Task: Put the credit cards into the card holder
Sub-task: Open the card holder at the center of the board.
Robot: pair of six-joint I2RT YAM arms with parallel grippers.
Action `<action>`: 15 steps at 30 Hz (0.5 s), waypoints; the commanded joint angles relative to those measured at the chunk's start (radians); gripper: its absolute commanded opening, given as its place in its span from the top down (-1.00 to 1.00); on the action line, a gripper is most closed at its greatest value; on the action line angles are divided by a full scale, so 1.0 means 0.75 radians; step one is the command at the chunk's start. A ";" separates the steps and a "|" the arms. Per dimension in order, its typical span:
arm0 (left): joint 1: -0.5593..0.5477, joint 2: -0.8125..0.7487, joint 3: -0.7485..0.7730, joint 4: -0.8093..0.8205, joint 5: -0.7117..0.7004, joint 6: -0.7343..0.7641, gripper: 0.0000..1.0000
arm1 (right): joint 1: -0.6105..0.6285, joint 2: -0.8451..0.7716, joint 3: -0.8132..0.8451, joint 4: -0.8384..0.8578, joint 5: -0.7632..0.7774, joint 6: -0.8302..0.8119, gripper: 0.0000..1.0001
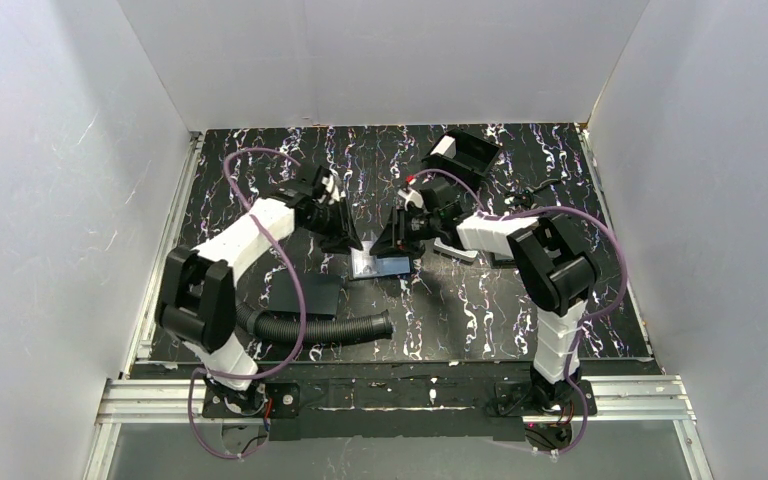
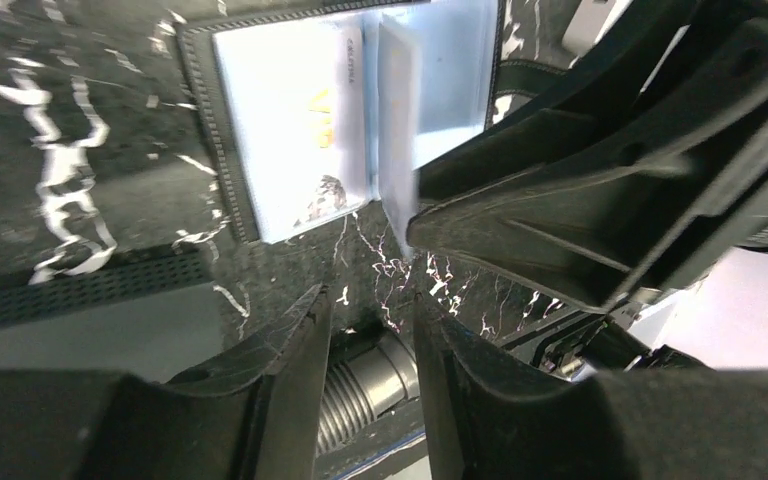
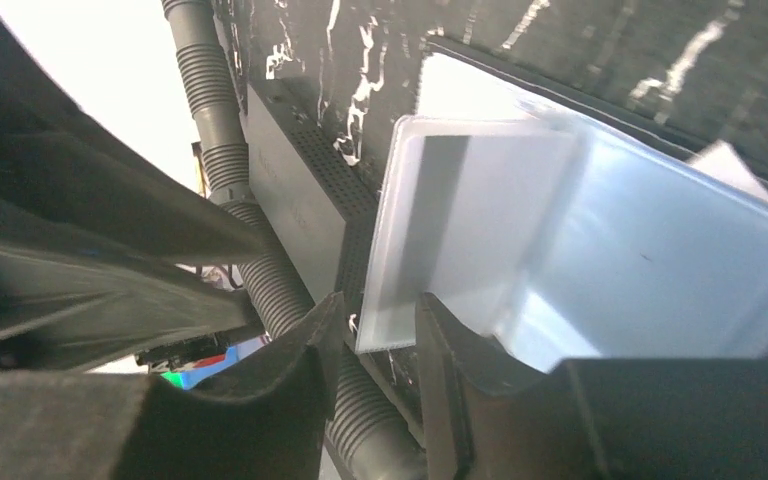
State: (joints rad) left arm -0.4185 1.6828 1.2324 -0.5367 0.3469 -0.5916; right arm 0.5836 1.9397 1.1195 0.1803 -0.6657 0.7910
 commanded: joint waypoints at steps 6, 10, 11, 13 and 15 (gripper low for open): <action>0.088 -0.267 -0.011 -0.164 -0.079 0.108 0.15 | 0.127 0.135 0.280 -0.196 0.117 -0.125 -0.01; 0.091 -0.232 -0.031 -0.096 0.029 0.102 0.06 | 0.082 0.079 0.298 -0.317 0.149 -0.217 -0.07; 0.091 -0.206 -0.033 -0.069 0.079 0.096 0.06 | 0.068 0.066 0.300 -0.358 0.161 -0.249 -0.06; 0.089 -0.146 -0.036 -0.012 0.139 0.070 0.07 | 0.028 0.051 0.266 -0.380 0.163 -0.272 -0.02; 0.088 -0.084 -0.037 0.038 0.157 0.051 0.05 | 0.010 0.047 0.213 -0.321 0.123 -0.245 0.05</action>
State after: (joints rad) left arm -0.3550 1.5464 1.2212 -0.5729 0.3785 -0.5374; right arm 0.6384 2.0296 1.3013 -0.0413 -0.5678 0.6450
